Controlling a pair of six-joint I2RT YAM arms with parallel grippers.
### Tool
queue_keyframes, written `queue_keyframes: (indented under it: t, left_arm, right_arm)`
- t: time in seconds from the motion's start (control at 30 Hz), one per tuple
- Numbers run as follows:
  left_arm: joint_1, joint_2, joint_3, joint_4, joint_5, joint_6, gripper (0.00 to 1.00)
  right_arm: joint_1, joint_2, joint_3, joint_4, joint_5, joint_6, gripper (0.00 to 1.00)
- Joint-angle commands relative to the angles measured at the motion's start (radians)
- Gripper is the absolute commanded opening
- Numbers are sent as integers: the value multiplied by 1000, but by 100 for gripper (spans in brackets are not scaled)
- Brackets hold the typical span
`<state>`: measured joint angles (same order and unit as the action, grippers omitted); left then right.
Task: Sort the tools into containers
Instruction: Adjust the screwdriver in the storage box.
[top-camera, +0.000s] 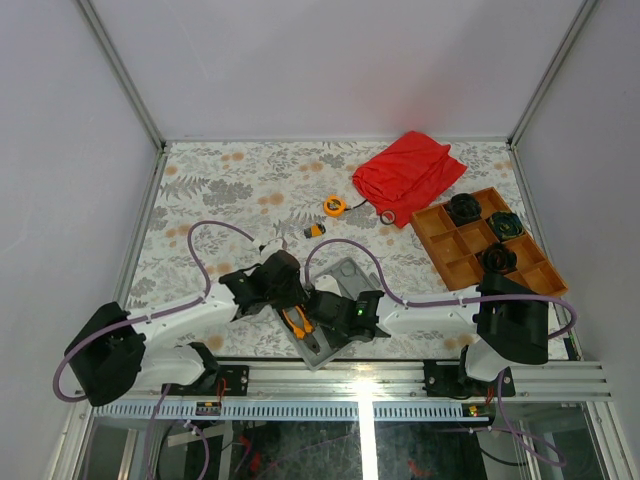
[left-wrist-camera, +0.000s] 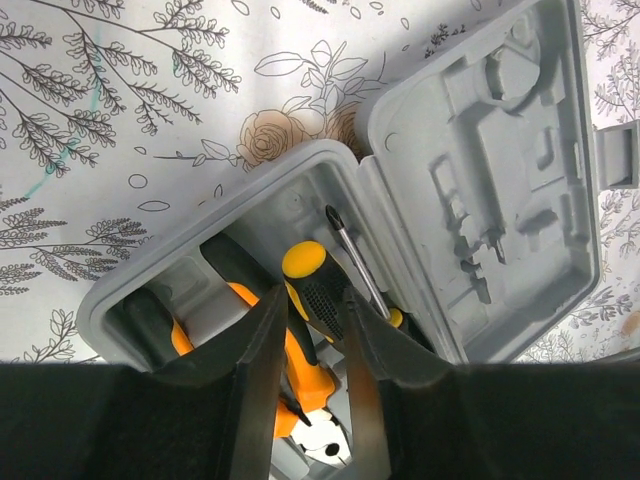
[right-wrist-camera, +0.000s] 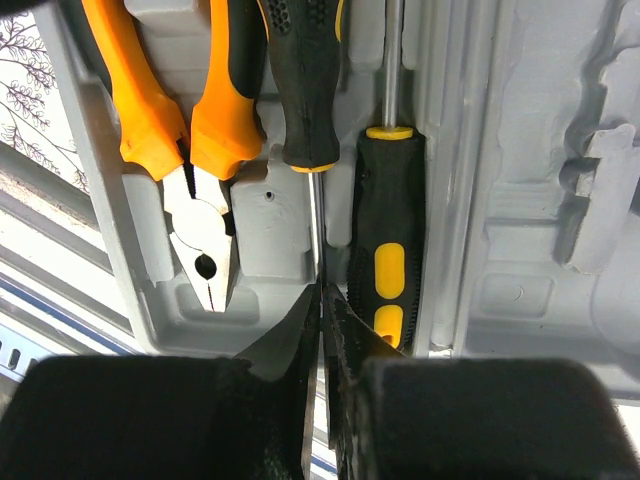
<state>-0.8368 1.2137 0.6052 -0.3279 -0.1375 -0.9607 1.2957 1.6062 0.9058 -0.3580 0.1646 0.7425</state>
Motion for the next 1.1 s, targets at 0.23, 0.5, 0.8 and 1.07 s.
queue_keyframes:
  t: [0.23, 0.5, 0.8, 1.07]
  left_arm:
    - [-4, 72, 3, 72, 13, 3, 19]
    - [-7, 124, 3, 48, -5, 8, 11]
    - [-15, 161, 5, 45, -7, 28, 7]
    - [-45, 230, 38, 15, -5, 70, 0]
  right_arm:
    - [4, 0, -18, -10, 9, 13, 9]
    - [4, -18, -28, -16, 18, 17, 9]
    - [4, 7, -38, -33, 0, 34, 6]
    - [-18, 23, -113, -24, -58, 103, 0]
